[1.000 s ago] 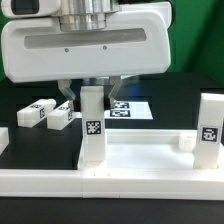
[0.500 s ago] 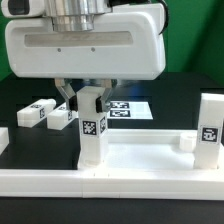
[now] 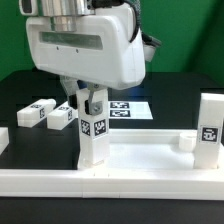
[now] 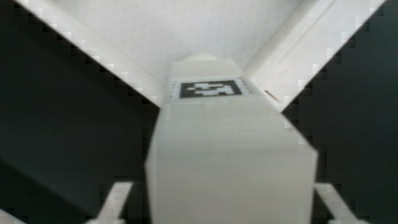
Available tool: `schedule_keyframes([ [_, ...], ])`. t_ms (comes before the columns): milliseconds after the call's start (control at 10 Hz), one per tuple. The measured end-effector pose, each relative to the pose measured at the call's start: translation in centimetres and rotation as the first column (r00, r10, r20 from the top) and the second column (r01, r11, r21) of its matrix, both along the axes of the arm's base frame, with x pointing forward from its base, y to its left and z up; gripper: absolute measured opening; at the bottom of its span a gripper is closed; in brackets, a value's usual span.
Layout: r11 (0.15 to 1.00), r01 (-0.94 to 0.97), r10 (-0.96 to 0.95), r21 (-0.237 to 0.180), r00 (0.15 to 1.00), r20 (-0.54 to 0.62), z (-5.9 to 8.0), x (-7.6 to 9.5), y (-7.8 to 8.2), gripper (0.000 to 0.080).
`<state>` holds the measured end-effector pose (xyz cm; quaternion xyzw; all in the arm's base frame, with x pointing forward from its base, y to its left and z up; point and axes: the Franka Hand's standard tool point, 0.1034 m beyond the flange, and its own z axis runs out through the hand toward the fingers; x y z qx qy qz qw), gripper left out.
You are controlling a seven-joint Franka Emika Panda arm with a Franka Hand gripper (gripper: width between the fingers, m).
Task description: Assemble desk
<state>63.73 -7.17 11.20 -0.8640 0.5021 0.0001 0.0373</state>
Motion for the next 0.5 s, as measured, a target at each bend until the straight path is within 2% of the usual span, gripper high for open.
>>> schedule_keyframes([
  [200,0.974,0.225,-0.225,0.004,0.974,-0.020,-0.06,-0.21,-0.15,0.0288],
  [300,0.965,0.261,-0.261,0.005,0.965,-0.025,-0.05,-0.24,-0.16,0.0288],
  [400,0.966,0.257,-0.257,0.004,0.966,-0.024,-0.09,-0.23,-0.16,0.0359],
  [500,0.969,0.246,-0.246,0.004,0.969,-0.024,-0.18,-0.25,-0.13,0.0359],
])
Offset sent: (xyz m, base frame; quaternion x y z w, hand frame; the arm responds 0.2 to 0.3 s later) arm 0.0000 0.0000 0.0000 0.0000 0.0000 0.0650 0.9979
